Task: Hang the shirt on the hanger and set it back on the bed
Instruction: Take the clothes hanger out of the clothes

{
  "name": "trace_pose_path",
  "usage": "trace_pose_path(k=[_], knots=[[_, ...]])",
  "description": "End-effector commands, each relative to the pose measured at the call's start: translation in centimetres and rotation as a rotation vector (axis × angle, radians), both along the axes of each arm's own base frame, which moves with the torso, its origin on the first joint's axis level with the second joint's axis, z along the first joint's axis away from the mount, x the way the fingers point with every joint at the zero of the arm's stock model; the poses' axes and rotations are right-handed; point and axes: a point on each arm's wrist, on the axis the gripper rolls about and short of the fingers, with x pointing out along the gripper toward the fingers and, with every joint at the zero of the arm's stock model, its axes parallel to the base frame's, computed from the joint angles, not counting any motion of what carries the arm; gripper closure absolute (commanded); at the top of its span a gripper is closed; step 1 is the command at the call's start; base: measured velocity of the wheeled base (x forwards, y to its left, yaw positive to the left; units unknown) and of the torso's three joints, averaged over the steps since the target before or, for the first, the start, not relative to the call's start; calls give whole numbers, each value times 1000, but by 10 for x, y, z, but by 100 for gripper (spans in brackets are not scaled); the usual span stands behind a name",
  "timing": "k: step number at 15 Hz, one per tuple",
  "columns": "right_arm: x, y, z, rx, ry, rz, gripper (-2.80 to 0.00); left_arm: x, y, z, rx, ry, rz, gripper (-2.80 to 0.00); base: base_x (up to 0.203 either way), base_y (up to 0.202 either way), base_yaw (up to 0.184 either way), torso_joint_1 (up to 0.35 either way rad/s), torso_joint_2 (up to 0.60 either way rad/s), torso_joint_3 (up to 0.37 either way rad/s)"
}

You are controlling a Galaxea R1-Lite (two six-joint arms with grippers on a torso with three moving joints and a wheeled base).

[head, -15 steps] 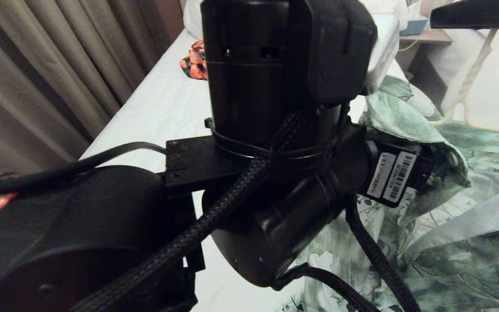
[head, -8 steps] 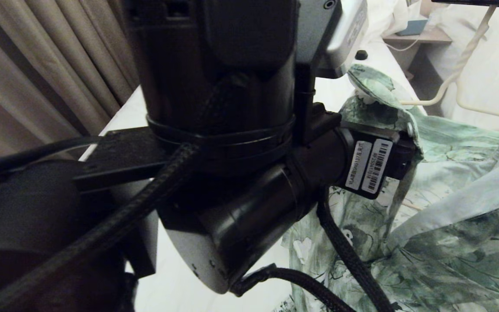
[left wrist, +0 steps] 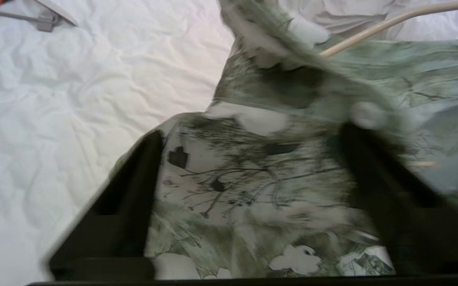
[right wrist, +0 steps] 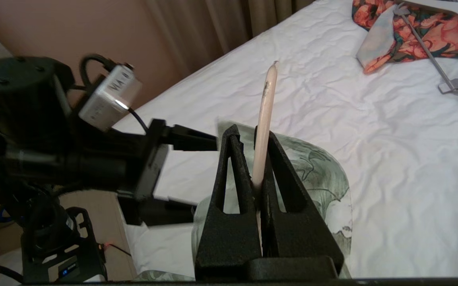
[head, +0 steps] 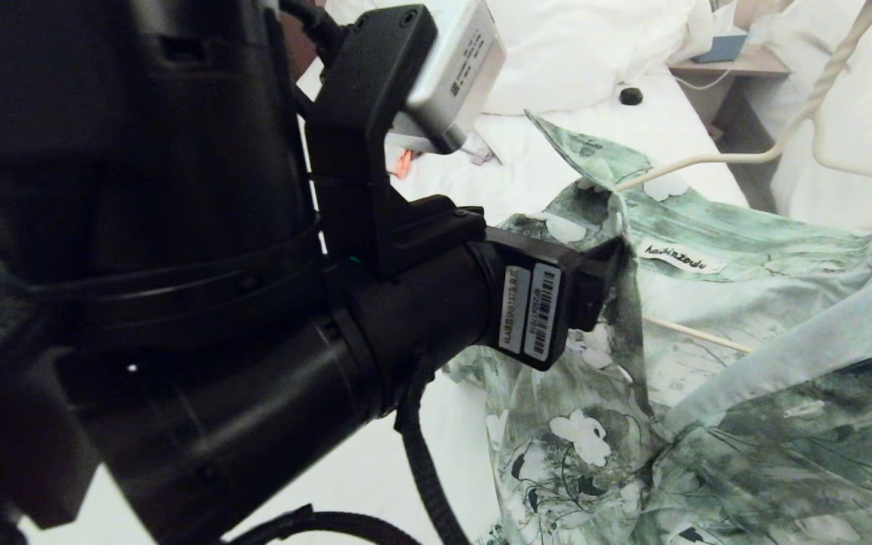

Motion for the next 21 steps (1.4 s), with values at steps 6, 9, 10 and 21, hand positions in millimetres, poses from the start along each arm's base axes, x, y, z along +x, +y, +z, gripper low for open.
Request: trace_pose_path(k=[6, 9, 10, 21], knots=[[0, 0, -1, -19, -19, 1, 0, -4, 53, -3, -15, -1, 73, 0, 0, 0, 0, 0, 0, 0], [-1, -1, -1, -19, -21, 4, 0, -8, 77, -4, -28, -9, 109, 0, 0, 0, 0, 0, 0, 0], [-2, -1, -1, -18, -20, 8, 0, -10, 83, -5, -28, -10, 115, 0, 0, 0, 0, 0, 0, 0], [-12, -8, 5, 3, -47, 23, 0, -29, 171, -31, -64, -33, 330, 0, 0, 0, 0, 46, -196, -144]])
